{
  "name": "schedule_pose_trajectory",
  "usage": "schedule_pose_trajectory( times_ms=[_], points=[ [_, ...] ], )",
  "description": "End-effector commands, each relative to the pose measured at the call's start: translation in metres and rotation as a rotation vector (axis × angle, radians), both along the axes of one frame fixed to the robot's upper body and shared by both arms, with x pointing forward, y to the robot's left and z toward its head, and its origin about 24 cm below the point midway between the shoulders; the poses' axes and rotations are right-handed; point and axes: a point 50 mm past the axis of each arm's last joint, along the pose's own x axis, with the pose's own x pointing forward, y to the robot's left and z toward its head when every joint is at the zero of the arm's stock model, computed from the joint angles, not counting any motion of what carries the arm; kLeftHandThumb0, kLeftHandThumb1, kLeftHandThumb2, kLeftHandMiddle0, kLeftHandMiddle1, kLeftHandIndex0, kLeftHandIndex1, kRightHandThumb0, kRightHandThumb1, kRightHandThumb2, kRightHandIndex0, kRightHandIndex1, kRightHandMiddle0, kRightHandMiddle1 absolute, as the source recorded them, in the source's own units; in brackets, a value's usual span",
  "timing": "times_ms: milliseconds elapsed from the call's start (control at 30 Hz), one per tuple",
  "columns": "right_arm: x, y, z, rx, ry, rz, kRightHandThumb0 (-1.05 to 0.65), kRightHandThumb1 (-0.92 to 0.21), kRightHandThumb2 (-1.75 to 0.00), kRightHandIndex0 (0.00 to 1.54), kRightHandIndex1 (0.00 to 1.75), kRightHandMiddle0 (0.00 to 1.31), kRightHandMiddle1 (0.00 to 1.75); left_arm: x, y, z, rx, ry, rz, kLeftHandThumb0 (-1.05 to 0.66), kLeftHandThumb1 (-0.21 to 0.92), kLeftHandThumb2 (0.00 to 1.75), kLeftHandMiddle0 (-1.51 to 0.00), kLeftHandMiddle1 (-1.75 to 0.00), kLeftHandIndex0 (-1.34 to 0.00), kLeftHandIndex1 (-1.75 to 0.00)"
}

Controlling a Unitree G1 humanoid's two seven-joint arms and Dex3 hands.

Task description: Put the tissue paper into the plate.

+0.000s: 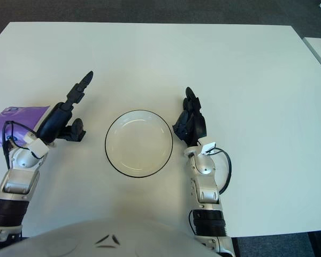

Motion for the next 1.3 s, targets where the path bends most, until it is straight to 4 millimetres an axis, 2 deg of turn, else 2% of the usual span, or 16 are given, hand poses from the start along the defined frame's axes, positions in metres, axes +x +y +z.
schedule_pose_trajectory(
  times_ms=[0,333,500,600,733,833,967,1267],
  points=[
    [-0.014,0.0,-0.044,0.0,0.232,0.012,-0.86,-0.92,-1.12,0.08,0.02,0.0,0.14,-0.002,0.004,-0.006,0.097,0.017,0.0,-0.84,0.92,0.99,0.0,0.0,0.0,0.0],
    [-0.011,0.003,-0.049,0.006,0.238,0.029,-0.86,-0.92,-1.12,0.08,0.02,0.0,0.13,-0.005,0.005,0.011,0.291,-0.019,0.042,-0.89,0.92,0.94,0.0,0.0,0.0,0.0],
    [-0.01,0.004,-0.051,0.008,0.242,0.033,-0.86,-0.92,-1.12,0.08,0.02,0.0,0.13,-0.006,0.018,0.027,0.466,-0.127,0.123,-0.9,0.92,0.94,0.0,0.0,0.0,0.0],
    [-0.009,0.005,-0.051,0.008,0.242,0.034,-0.86,-0.92,-1.12,0.08,0.02,0.0,0.13,-0.008,0.021,0.029,0.502,-0.149,0.145,-0.91,0.92,0.93,0.0,0.0,0.0,0.0],
    [-0.008,0.005,-0.053,0.01,0.247,0.039,-0.86,-0.92,-1.11,0.08,0.02,0.0,0.13,-0.02,0.034,0.042,0.668,-0.226,0.261,-0.9,0.92,0.89,0.0,0.0,0.0,0.0],
    [-0.008,0.005,-0.054,0.011,0.249,0.041,-0.86,-0.92,-1.11,0.08,0.02,0.0,0.13,-0.027,0.037,0.045,0.733,-0.243,0.303,-0.9,0.92,0.86,0.0,0.0,0.0,0.0],
    [-0.007,0.006,-0.055,0.016,0.253,0.046,-0.86,-0.92,-1.11,0.08,0.02,0.0,0.13,-0.048,0.046,0.061,0.841,-0.23,0.365,-0.94,0.92,0.86,0.0,0.0,0.0,0.0],
    [-0.006,0.005,-0.057,0.016,0.26,0.055,-0.85,-0.92,-1.11,0.09,0.02,0.0,0.14,-0.062,0.053,0.07,0.904,-0.132,0.473,-1.03,0.92,0.69,0.0,0.0,0.0,0.0]
  ],
)
